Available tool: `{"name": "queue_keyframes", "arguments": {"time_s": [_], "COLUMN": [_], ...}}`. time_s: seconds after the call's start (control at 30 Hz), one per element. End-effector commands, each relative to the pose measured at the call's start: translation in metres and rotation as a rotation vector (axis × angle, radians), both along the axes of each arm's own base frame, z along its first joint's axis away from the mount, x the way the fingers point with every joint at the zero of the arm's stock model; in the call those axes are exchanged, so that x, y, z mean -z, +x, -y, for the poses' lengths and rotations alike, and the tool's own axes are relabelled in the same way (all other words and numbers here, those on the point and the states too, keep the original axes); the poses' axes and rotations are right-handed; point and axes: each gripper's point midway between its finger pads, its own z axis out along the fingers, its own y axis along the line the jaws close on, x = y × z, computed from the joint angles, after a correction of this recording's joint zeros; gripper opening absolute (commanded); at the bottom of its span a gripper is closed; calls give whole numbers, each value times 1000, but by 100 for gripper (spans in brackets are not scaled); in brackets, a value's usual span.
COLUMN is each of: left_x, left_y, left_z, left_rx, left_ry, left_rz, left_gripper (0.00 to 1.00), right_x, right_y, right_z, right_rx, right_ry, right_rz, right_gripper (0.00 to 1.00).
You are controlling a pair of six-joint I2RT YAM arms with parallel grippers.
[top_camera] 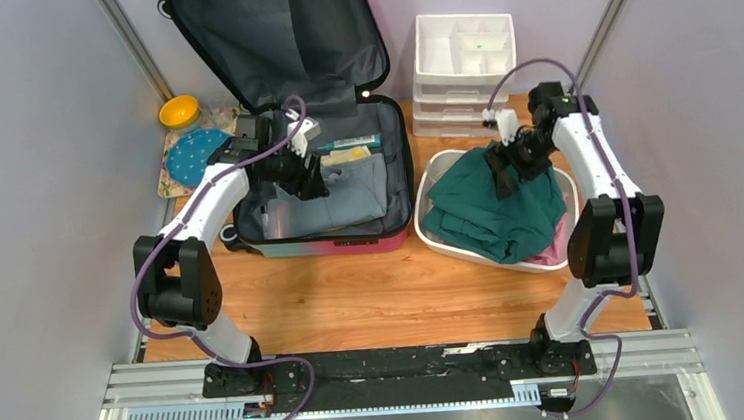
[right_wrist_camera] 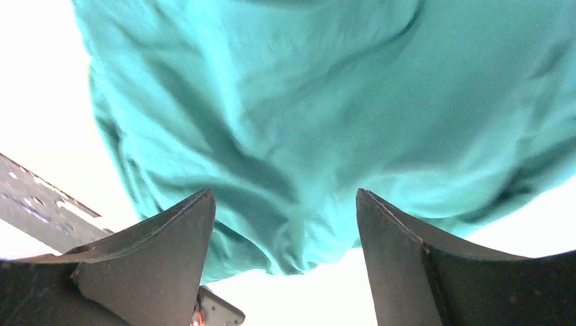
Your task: Open, take out, and arrange the luggage
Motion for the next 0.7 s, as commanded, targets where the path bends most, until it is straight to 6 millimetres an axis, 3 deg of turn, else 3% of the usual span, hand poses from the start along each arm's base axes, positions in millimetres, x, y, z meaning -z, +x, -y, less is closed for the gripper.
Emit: {"name": "queue_keyframes", "arguments": {"time_s": [0.0, 0.13, 0.27, 0.4, 0.53, 0.67], "left_x": [10, 27, 39, 57, 80, 104], "left_y": [-6, -10, -17, -20, -27, -22], "left_z": [14, 34, 62, 85, 104, 104], "left_rx": [164, 354, 488, 570, 642, 645], "left_ry": [94, 196, 201, 208, 225, 296], "left_rz": [117, 266, 348, 396, 430, 433], "left_gripper": [67, 68, 68, 68, 68, 68], "right_x": [-84, -110, -121, -118, -117, -115], "right_y": [14, 30, 44, 59, 60, 61], "right_z": [-34, -59, -76, -88, -103, -109], "right_rx": [36, 132, 223, 296, 282, 282], "right_ry": [182, 317, 440, 530, 550, 552], "right_rz": [195, 228, 205, 153, 135, 120], "right_gripper": [80, 80, 78, 77, 76, 76]}}
